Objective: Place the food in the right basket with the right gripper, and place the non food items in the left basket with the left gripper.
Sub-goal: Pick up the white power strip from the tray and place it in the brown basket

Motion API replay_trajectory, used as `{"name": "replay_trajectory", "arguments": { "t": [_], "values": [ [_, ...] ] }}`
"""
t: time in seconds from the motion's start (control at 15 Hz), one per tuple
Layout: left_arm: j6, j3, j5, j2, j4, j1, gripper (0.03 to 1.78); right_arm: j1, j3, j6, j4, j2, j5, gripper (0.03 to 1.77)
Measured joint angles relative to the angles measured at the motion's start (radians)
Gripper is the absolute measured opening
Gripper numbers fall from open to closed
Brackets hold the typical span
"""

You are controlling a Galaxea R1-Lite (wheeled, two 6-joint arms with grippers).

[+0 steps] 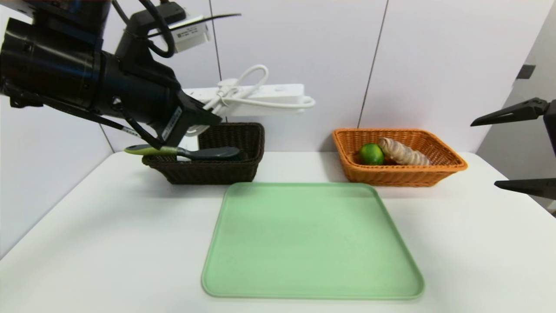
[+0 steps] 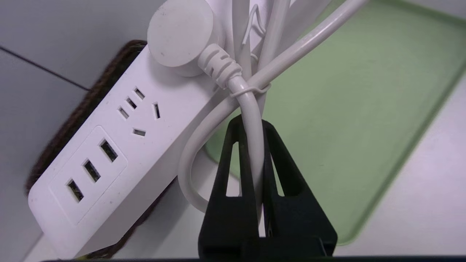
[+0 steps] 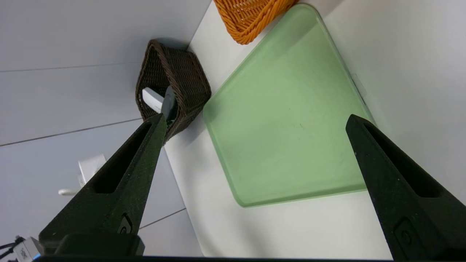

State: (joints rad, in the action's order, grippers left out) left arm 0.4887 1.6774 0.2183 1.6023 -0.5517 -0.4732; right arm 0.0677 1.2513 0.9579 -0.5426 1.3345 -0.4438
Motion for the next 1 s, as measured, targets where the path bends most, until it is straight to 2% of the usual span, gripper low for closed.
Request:
{"name": "replay_trajectory", "arguments": {
  "t": [0.2, 0.4, 1.0],
  "values": [
    [0.171, 0.045, 0.074, 0.032, -0.001, 0.167, 0.13, 0.000, -0.008, 0.002, 0.000, -0.005, 0.002, 1.71],
    [0.327, 0.067, 0.101, 0.095, 0.000, 0.267, 0.13, 0.000, -0.017, -0.001, 0.001, -0.006, 0.007, 1.71],
    [0.313, 0.218, 0.104, 0.336, -0.007, 0.341, 0.13, 0.026, -0.014, -0.011, 0.007, 0.009, 0.011, 1.71]
  ]
}}
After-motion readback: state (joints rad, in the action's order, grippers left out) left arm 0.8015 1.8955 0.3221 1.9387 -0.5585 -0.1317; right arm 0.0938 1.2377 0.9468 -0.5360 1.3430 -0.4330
